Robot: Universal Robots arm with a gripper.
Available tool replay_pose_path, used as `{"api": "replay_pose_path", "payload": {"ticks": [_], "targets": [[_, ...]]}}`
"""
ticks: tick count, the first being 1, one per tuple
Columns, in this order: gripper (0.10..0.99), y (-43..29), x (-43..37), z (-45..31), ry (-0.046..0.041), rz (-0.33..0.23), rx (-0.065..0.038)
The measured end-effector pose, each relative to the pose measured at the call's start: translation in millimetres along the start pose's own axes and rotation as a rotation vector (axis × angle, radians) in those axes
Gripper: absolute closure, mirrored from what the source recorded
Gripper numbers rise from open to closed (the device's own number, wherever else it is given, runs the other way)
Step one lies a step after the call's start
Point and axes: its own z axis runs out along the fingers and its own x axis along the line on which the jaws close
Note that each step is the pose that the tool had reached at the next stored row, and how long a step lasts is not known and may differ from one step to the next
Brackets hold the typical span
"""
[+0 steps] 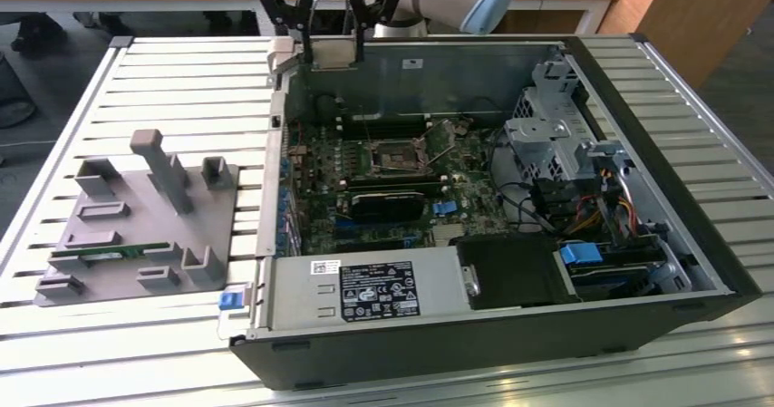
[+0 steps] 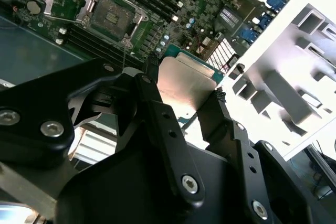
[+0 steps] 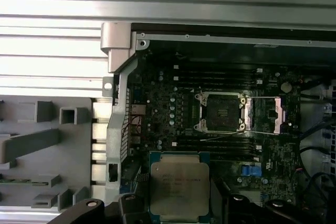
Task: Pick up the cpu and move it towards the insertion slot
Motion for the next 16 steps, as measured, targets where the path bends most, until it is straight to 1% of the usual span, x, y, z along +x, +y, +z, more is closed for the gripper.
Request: {"api": "replay_pose_path", "payload": {"ticks": [5,9,13,16], "targets": [[0.541,4.8,-6.8,0.4,-0.0001,0.0,0.0],[0.541,8.6,-14.0,0.7,0.0,0.0,0.0],[0.541,11.0,-19.8,1.2,0.0,0.0,0.0],[0.541,13.2,-25.8,1.6,-0.0001,0.0,0.0]]}}
